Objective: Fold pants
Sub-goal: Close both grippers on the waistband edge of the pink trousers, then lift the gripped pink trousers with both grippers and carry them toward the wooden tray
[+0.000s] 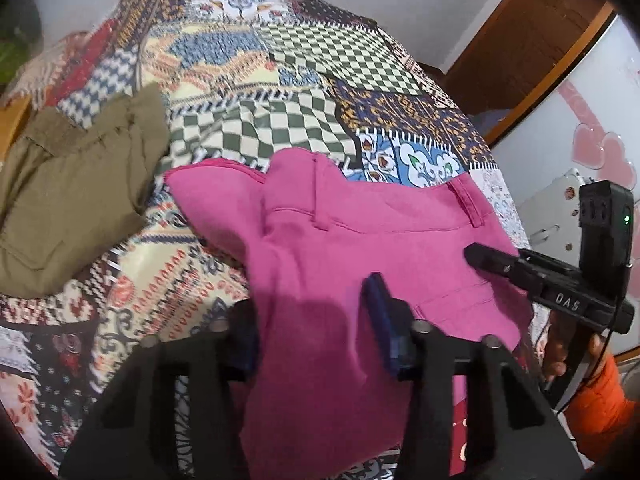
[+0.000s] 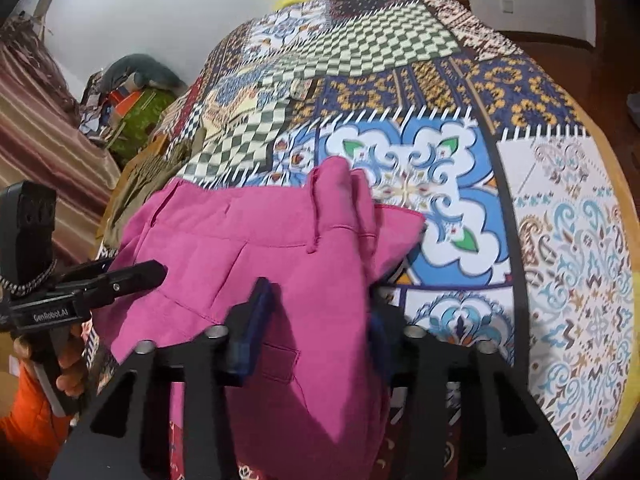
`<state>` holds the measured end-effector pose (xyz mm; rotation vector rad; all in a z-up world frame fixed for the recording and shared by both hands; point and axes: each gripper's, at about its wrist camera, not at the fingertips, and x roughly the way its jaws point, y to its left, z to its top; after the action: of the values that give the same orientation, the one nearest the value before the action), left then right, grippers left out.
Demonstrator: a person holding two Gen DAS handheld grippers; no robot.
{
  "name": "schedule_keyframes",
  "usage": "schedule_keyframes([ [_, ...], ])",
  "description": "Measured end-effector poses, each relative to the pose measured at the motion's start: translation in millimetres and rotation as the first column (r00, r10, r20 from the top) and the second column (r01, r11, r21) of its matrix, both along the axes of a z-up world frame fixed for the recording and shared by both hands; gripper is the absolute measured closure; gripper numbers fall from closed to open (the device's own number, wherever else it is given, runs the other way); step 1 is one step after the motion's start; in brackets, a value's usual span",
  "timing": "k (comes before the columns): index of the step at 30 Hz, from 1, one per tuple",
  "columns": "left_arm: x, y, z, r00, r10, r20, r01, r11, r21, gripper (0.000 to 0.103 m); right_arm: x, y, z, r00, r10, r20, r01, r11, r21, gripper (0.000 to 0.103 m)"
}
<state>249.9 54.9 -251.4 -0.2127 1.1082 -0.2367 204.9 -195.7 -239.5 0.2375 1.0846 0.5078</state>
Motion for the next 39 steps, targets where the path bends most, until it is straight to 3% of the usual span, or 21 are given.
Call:
schedule_keyframes([
  [1, -1, 0, 2, 1.0, 0.0, 0.009, 0.0, 1.0, 0.008, 0.074, 0, -2, 2, 1.0, -0.004, 0.007, 0.004, 1.0, 0.003, 0.08],
  [7, -11, -6, 23, 0.998, -0.025, 0.064, 0.022, 0.999, 0.043, 0.082, -4, -3, 20, 0.998, -0.008, 0.055, 0.006, 0.999, 0.033, 0.088],
  [16, -35, -7, 68, 0.987, -0.014, 0.162, 0.005, 0.999, 0.054, 0.083, -23, 1, 61, 0.987, 0.011, 0.162, -0.018, 0.999, 0.041, 0.089],
  [25, -73, 4, 118, 0.961, 0.016, 0.277, -0.041, 0.996, 0.084, 0.083, -41, 18, 104, 0.965, 0.036, 0.26, -0.053, 0.997, 0.06, 0.089],
  [39, -114, 76, 170, 0.915, 0.134, 0.38, -0.176, 0.981, 0.077, 0.082, -44, 85, 148, 0.922, 0.134, 0.364, -0.174, 0.982, 0.079, 0.089],
])
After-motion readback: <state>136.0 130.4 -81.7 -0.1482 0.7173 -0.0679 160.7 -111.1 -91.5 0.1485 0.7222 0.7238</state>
